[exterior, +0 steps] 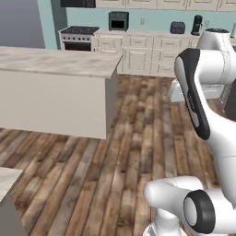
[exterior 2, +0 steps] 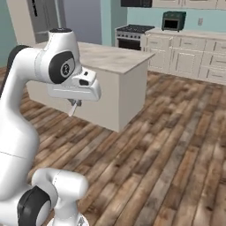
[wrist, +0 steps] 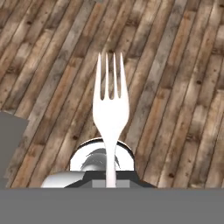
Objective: Pick up the metallic utensils from the counter and place them in the open drawer. Make sure not to pick up any wooden utensils.
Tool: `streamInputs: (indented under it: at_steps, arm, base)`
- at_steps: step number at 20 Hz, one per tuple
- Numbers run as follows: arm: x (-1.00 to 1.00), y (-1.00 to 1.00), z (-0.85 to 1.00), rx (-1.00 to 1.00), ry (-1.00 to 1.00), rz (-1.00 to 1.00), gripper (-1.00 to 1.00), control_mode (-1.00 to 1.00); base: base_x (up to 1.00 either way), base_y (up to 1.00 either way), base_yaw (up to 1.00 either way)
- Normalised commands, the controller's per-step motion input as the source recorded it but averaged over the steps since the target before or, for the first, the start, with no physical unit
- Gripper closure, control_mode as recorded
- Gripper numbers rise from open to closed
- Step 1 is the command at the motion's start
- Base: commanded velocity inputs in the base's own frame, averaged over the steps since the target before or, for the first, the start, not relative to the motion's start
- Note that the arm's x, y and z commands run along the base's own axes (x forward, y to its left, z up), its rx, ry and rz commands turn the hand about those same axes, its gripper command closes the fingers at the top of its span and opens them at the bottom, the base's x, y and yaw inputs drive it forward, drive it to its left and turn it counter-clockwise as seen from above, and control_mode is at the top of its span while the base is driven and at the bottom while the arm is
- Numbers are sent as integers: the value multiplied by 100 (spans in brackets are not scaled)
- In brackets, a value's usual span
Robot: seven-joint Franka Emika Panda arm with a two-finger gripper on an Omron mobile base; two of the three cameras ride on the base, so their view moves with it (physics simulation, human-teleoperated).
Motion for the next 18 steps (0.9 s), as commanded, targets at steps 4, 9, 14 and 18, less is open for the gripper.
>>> streamInputs:
  at_steps: [4, 9, 14, 18]
  arm:
    - [0, 0, 0, 0, 0, 0, 100, 100]
    - [0, 0, 0, 0, 0, 0, 100, 100]
    - [0, 0, 0, 0, 0, 0, 100, 100]
    - [0, 0, 0, 0, 0, 0, 100, 100]
  base:
    - [100, -95, 33]
    - [100, -95, 35]
    - [100, -99, 33]
    - [100, -100, 36]
